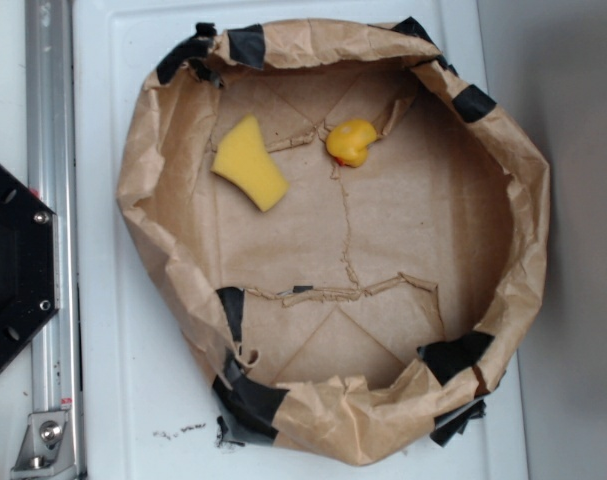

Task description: Grab the green sponge.

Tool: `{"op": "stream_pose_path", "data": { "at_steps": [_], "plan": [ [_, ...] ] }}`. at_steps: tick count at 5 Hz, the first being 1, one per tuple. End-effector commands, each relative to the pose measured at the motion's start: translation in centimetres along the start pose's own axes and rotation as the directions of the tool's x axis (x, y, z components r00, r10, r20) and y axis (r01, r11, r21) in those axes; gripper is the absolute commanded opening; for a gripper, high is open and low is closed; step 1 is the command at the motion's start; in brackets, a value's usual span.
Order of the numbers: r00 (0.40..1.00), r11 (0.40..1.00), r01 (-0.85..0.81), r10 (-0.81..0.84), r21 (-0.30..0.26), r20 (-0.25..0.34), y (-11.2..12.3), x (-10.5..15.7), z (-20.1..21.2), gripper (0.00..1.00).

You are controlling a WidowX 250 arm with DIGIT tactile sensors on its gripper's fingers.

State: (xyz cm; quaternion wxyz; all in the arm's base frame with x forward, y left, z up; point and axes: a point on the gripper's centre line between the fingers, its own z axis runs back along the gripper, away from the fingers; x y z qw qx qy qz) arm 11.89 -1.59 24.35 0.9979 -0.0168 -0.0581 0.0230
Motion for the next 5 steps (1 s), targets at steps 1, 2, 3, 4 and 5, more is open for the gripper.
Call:
{"op": "stream_pose_path", "data": {
  "at_steps": [1,2,3,4,5],
  "plan": [
    [1.000,1.000,0.000,0.000,0.000,0.000,0.0,0.0,0.0,1.00],
    [1.000,0.998,-0.006,0.007,-0.058,0.022,3.6,2.9,-4.7,1.00],
    [0.998,0.999,0.024,-0.023,-0.027,0.053,5.9,5.5,-6.9,1.00],
    [0.989,0.995,0.100,-0.099,-0.010,0.107,7.3,7.7,-9.3,1.00],
    [0.990,0.993,0.104,-0.110,0.064,0.092,7.1,9.3,-11.4,1.00]
  ]
}}
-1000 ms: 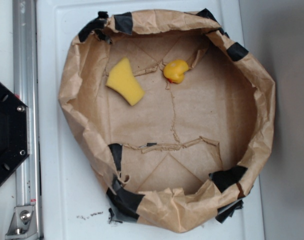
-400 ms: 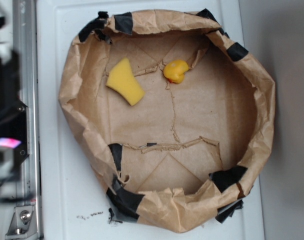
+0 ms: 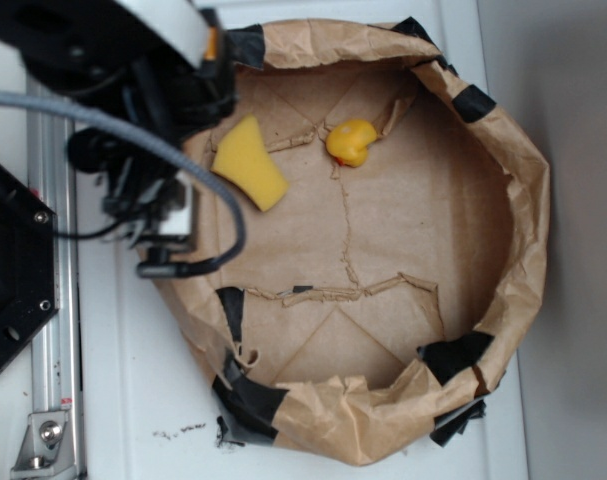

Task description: Grab the green sponge.

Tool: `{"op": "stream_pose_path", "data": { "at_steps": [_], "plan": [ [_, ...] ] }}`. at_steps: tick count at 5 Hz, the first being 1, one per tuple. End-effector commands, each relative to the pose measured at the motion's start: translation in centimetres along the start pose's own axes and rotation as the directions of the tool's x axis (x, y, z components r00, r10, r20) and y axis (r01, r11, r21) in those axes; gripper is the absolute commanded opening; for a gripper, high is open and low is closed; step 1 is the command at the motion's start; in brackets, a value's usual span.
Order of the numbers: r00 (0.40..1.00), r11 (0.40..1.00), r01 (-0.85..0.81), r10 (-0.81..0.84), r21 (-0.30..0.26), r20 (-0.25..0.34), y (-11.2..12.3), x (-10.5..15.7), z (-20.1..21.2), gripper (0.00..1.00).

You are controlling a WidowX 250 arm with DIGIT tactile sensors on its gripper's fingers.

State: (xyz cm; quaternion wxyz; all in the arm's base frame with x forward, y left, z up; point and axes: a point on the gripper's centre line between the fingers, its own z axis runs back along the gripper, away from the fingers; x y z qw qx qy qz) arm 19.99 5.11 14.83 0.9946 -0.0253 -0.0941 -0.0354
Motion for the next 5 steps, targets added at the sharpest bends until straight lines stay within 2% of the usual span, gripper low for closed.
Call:
{"op": "stream_pose_path", "data": {
  "at_steps": [1,2,3,4,5],
  "plan": [
    [1.000,0.994,0.023,-0.023,0.105,0.005,1.0,3.4,-4.6,1.00],
    [0.990,0.984,0.129,-0.121,0.120,-0.071,0.1,3.2,-9.3,1.00],
    [0.973,0.976,0.207,-0.197,0.073,-0.122,-1.3,1.0,-11.4,1.00],
    [0.970,0.983,0.179,-0.172,0.027,-0.174,1.1,-1.2,-12.8,1.00],
    [0.976,0.983,0.165,-0.152,0.077,-0.158,1.4,-0.2,-12.4,0.00]
  ]
}}
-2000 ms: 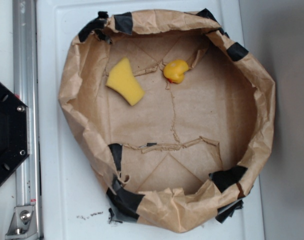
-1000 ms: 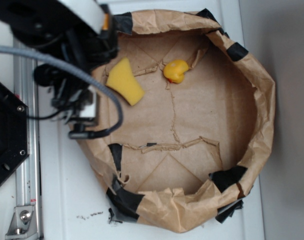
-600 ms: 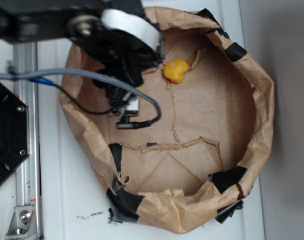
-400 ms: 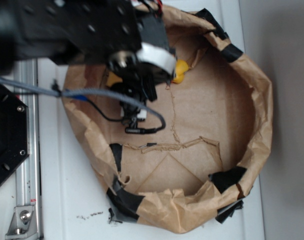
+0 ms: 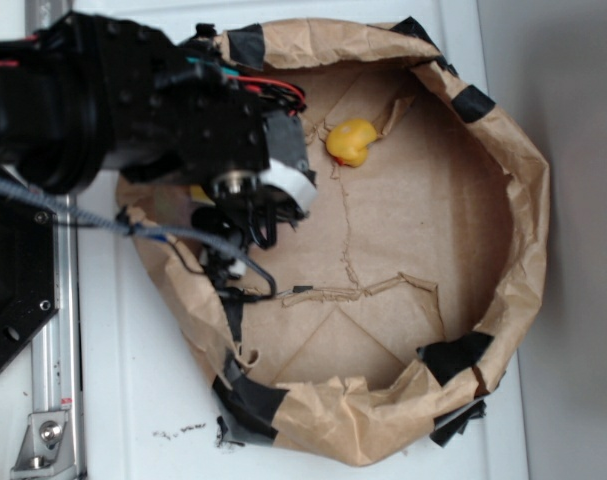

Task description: Grab the green sponge.

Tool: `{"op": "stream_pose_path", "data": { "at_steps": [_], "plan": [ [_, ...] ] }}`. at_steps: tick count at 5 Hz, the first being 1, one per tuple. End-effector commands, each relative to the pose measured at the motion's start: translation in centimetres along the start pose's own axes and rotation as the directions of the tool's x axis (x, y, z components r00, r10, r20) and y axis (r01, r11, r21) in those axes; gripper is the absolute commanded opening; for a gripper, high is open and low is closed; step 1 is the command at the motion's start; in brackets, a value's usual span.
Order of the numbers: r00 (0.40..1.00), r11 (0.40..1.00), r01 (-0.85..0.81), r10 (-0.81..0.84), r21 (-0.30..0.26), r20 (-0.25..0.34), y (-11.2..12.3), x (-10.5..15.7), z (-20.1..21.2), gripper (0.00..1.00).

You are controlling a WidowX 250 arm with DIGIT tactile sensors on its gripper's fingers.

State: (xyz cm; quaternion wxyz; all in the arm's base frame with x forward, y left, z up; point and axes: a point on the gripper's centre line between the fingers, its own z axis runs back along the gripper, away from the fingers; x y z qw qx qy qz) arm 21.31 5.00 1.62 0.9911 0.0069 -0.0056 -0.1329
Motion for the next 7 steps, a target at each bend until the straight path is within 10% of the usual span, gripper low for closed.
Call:
{"op": "stream_pose_path", "data": {
  "at_steps": [1,3,5,7],
  "plan": [
    [0.997,0.993,-0.062,0.056,0.101,0.059,0.9,2.0,2.0,0.00],
    [0.962,0.995,-0.082,0.062,0.065,0.265,-2.7,6.8,11.8,0.00],
    [0.901,0.938,-0.313,0.344,-0.150,0.264,-3.4,6.5,15.6,0.00],
    [0.832,0.870,-0.447,0.490,-0.208,0.262,-3.6,6.8,14.7,0.00]
  ]
}}
